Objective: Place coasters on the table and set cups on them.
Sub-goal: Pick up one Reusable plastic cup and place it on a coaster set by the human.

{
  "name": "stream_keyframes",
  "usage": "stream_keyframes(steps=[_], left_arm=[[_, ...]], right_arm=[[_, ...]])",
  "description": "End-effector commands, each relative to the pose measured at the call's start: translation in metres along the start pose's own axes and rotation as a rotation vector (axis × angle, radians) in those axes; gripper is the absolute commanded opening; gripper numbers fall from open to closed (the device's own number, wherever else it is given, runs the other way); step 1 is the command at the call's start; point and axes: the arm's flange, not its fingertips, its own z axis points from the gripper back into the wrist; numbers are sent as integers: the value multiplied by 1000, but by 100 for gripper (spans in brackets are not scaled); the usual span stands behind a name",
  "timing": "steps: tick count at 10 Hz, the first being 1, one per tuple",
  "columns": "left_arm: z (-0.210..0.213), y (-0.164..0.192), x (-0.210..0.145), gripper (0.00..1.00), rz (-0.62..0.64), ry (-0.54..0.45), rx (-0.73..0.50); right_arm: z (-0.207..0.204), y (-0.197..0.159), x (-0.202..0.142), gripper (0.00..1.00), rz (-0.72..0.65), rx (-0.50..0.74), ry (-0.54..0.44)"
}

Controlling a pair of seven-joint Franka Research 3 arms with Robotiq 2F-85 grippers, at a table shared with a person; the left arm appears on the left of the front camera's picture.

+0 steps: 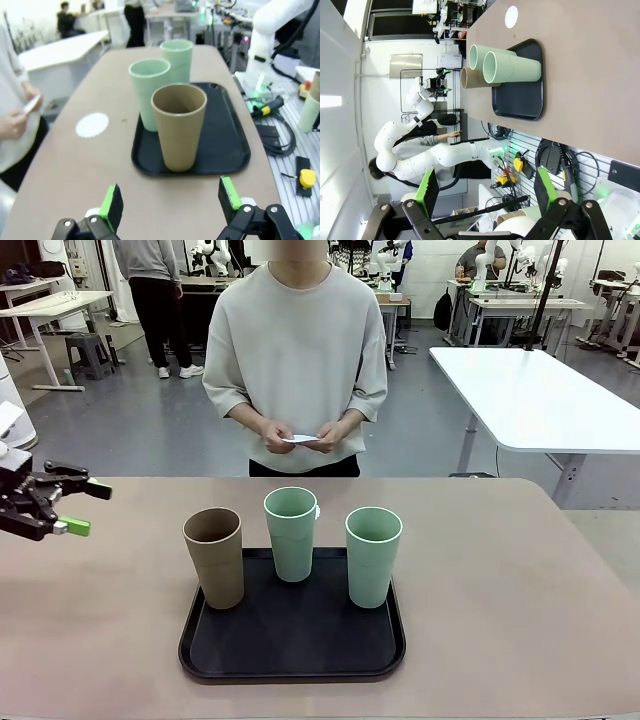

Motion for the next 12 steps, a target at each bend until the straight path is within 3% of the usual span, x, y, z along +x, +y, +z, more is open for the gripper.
stream_keyframes(steps=[1, 9, 12], left_arm=[[-17, 5, -23, 100, -45, -96, -53], [-76, 22, -68, 100, -47, -217, -138], [-75, 17, -67, 100, -6, -188, -149]], right_arm=[[0, 1, 2, 100, 2, 24, -3], [0, 1, 2, 100, 2, 24, -3], [0, 1, 2, 100, 2, 24, -3]])
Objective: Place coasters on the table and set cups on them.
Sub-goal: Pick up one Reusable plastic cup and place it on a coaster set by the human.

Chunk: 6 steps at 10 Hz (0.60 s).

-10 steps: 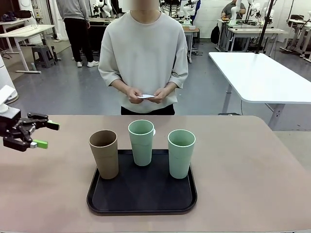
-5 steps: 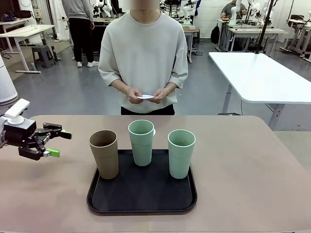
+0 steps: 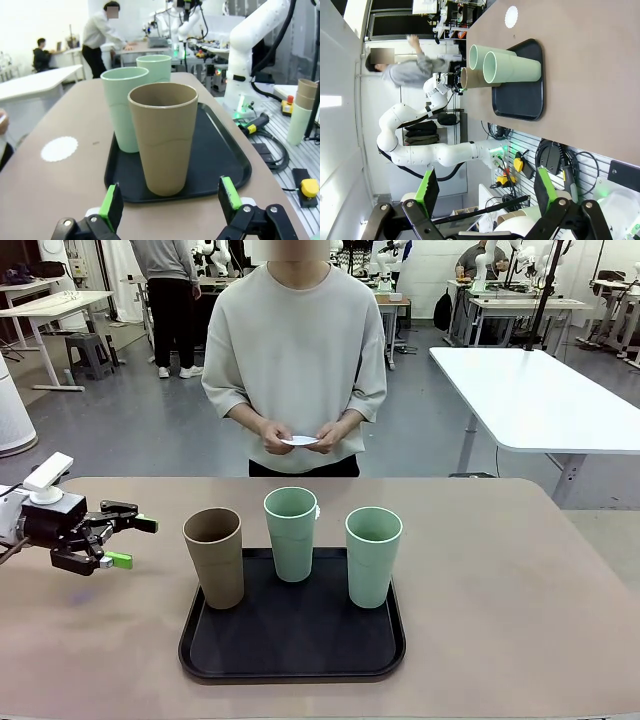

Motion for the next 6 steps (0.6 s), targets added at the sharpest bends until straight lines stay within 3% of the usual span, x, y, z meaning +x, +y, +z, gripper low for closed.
stream_keyframes(steps=[1, 6], left_arm=[[1, 0, 2, 100, -6, 4, 3], [-17, 8, 0, 100, -4, 13, -19]], right_arm=[[0, 1, 2, 100, 2, 24, -3], [0, 1, 2, 100, 2, 24, -3]])
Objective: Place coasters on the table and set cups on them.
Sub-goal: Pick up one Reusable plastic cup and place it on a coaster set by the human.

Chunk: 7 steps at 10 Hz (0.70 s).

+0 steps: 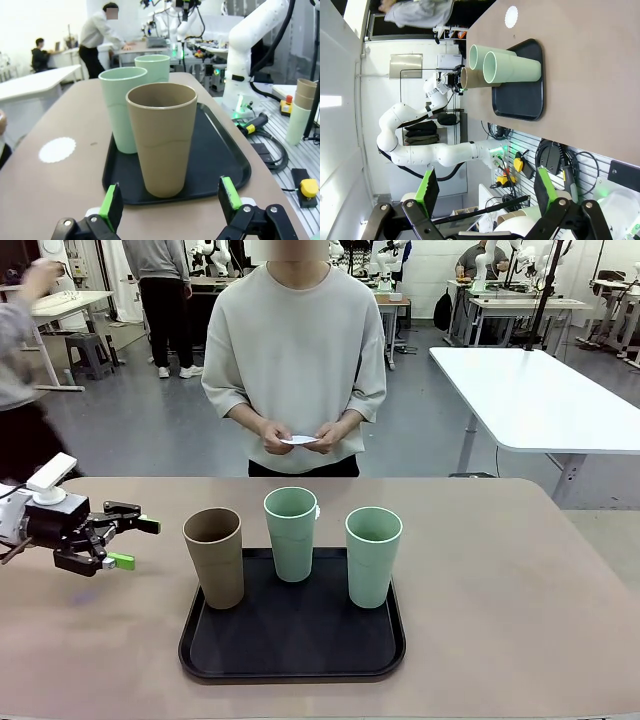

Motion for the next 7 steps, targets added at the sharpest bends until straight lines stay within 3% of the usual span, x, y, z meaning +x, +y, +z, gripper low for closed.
stream_keyframes(steps=[1, 7], left_arm=[[-16, 11, 0, 100, -2, 11, -4], [-33, 31, -2, 100, 1, -10, 27]], right_arm=[[0, 1, 2, 100, 2, 24, -3], [0, 1, 2, 100, 2, 24, -3]])
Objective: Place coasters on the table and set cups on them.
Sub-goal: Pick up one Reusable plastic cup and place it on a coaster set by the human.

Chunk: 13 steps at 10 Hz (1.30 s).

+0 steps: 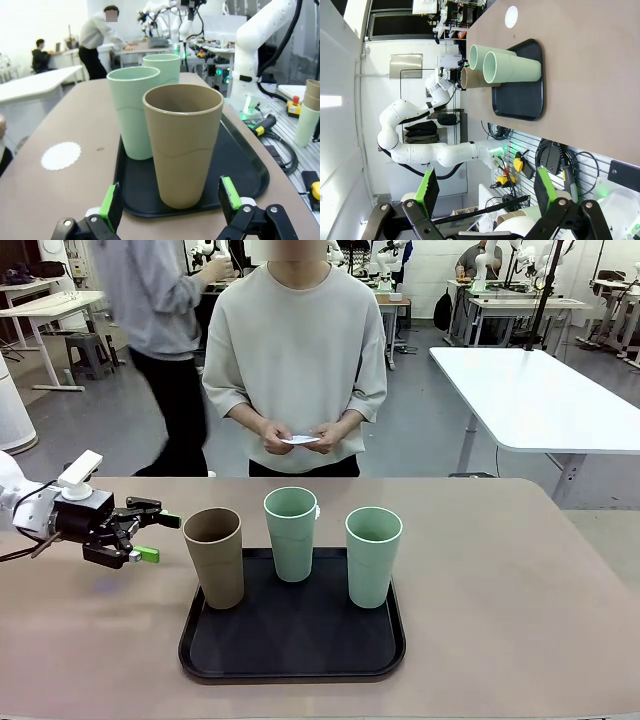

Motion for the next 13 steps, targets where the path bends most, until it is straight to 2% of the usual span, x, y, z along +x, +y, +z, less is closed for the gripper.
stream_keyframes(steps=[1, 13], left_arm=[[-13, 8, -2, 100, 9, -4, 8], [-60, 16, -11, 100, 19, -15, -89]], right_arm=[[0, 1, 2, 100, 2, 24, -3], [0, 1, 2, 100, 2, 24, -3]])
